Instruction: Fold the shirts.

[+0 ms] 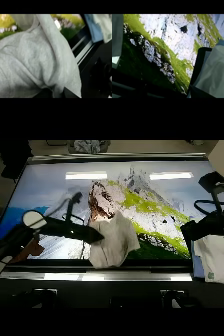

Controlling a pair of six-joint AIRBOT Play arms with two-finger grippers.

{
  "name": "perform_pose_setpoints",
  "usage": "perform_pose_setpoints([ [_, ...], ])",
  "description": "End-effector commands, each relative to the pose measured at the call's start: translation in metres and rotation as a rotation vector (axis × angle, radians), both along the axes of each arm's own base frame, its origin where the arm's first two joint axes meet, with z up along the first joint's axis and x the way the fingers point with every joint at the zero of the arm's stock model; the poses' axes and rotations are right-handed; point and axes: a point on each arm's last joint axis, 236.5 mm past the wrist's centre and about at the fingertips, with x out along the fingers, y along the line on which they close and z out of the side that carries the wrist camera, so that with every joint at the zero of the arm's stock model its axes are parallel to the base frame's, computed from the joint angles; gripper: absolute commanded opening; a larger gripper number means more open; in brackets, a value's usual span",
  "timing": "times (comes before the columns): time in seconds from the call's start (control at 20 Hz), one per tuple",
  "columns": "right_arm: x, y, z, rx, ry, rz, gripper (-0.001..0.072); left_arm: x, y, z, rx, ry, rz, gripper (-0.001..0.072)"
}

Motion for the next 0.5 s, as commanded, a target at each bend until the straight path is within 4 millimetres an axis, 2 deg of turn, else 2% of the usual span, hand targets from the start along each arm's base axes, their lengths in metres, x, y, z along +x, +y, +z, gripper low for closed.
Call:
perform_pose_setpoints([
  [0.0, 0.004, 0.002, -0.029, 0.010, 0.050, -0.005, 0.0590, -0.058, 0.014, -0.111, 0.204, 0.174, -0.102, 0.0034],
  [0.05, 0.007, 0.005, -0.043, 0.026, 0.083, -0.002, 0.0590, -0.060, 0.016, -0.123, 0.225, 0.214, -0.106, 0.0035],
  [0.1, 0.011, 0.010, -0.056, 0.045, 0.115, 0.004, 0.0591, -0.057, 0.016, -0.130, 0.235, 0.240, -0.102, 0.0070],
  [0.2, 0.021, 0.018, -0.075, 0.079, 0.169, 0.013, 0.0604, -0.039, 0.019, -0.123, 0.228, 0.246, -0.075, 0.0672],
  [0.25, 0.025, 0.020, -0.085, 0.088, 0.198, 0.016, 0.0633, -0.024, 0.029, -0.111, 0.236, 0.225, -0.058, 0.0661],
  [0.3, 0.027, 0.021, -0.093, 0.089, 0.226, 0.020, 0.0632, -0.008, 0.044, -0.099, 0.261, 0.201, -0.039, 0.0661],
  [0.35, 0.028, 0.022, -0.100, 0.091, 0.250, 0.026, 0.0633, 0.009, 0.069, -0.087, 0.308, 0.163, -0.014, 0.0661],
  [0.45, 0.032, 0.031, -0.116, 0.124, 0.302, 0.046, 0.0701, 0.038, 0.123, -0.067, 0.411, 0.092, 0.077, 0.0661],
])
